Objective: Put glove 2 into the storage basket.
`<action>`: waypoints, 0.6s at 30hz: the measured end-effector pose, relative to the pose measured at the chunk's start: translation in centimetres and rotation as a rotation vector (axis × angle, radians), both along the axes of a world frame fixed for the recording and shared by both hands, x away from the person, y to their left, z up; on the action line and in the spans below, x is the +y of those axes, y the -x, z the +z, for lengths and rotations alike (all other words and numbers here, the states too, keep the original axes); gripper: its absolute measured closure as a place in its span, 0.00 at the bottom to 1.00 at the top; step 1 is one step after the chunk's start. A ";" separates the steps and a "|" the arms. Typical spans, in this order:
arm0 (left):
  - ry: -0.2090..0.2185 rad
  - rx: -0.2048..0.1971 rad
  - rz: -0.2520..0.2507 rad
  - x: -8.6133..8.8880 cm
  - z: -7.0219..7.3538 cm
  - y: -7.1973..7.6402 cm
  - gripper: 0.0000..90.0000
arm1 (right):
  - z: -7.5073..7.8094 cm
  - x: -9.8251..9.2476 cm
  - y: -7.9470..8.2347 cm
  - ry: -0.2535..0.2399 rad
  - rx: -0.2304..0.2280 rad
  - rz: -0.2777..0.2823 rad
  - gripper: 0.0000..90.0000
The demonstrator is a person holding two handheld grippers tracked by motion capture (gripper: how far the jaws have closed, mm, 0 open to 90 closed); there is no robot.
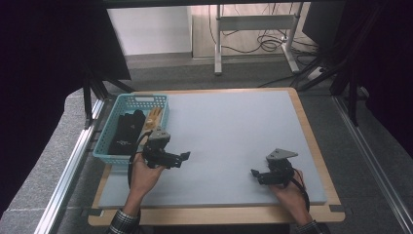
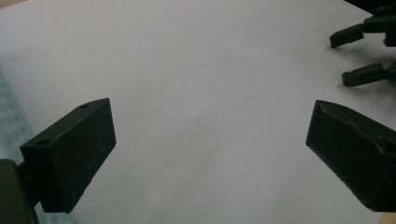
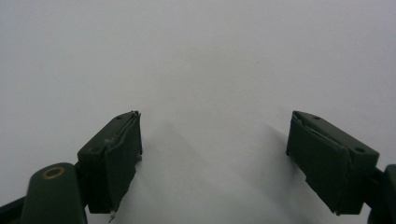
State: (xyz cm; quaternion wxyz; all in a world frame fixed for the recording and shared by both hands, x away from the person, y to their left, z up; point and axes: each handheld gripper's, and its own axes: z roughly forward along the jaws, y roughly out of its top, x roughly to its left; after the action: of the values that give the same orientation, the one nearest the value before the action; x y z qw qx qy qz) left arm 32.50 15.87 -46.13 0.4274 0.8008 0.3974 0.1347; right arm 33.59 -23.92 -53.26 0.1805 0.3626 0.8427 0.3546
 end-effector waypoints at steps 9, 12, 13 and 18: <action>-0.012 0.002 -0.045 -2.4 -1.4 0.1 0.02 | 0.0 0.0 0.0 0.000 0.000 0.000 0.19; -0.025 0.004 -0.055 -2.9 -2.0 0.1 0.02 | 0.0 0.0 0.0 0.000 0.000 0.000 0.19; -0.027 0.005 -0.057 -3.1 -2.2 0.1 0.02 | 0.0 0.0 0.0 0.000 0.000 0.000 0.19; -0.044 0.009 -0.069 -3.9 -3.3 0.1 0.02 | 0.0 0.0 0.0 0.000 0.000 0.000 0.19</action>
State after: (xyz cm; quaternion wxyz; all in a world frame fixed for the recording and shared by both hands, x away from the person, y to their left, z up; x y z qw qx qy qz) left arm 32.40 11.96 -49.42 0.4123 0.8238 0.3684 0.1250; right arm 33.58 -23.92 -53.26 0.1804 0.3626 0.8428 0.3544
